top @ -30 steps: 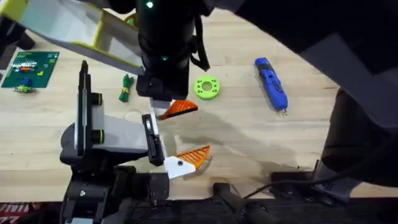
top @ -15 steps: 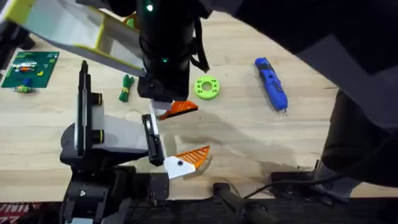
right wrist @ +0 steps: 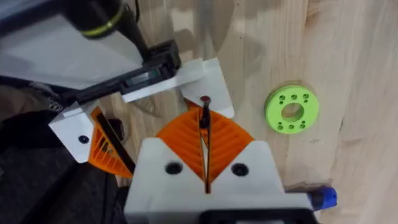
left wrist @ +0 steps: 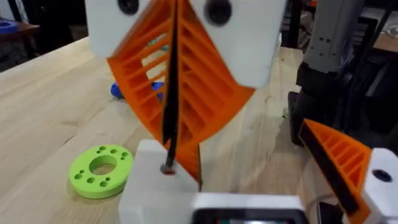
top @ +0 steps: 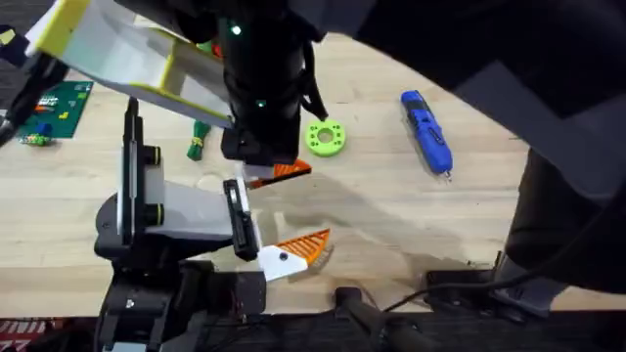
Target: Pick up the gripper from the table and insert it into the empty holder that is missing its gripper. Then pick up a screw, insert it into the mounting hole, and use the screwdriver to tighten it. Finally, clean up the table by picking up the vegetable and placing it into the bucket.
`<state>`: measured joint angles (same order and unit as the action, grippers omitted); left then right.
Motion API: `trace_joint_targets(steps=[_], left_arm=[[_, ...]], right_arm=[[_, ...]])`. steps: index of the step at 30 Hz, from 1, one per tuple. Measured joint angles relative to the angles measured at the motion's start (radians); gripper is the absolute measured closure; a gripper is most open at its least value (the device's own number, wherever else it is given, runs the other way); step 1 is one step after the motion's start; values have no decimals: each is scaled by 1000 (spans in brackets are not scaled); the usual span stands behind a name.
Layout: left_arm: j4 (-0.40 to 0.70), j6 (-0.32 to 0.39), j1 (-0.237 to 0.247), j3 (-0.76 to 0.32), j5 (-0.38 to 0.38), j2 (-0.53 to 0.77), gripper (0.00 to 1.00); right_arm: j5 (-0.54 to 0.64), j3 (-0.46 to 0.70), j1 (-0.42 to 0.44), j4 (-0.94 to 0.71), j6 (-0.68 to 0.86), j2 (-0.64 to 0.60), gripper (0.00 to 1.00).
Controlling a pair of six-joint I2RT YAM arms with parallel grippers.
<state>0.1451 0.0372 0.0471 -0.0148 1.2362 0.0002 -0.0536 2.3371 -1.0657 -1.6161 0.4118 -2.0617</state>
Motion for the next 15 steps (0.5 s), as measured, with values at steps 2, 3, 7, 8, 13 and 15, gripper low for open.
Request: trace_joint_targets(steps=[2, 3, 7, 8, 13, 15], left_arm=[[0, 0, 0, 0, 0, 0, 17], [0, 0, 0, 0, 0, 0, 17], [0, 0, 0, 0, 0, 0, 17], [0, 0, 0, 0, 0, 0, 17], [0, 0, 0, 0, 0, 0, 17], [0, 0, 0, 0, 0, 0, 17]], right_arm=[[0, 0, 0, 0, 0, 0, 993], [0, 0, 0, 0, 0, 0, 993], [0, 0, 0, 0, 0, 0, 993], [0, -1, 0, 0, 0, 0, 993], [-4, -2, 0, 0, 0, 0, 993], [-7, -2, 0, 0, 0, 0, 993]])
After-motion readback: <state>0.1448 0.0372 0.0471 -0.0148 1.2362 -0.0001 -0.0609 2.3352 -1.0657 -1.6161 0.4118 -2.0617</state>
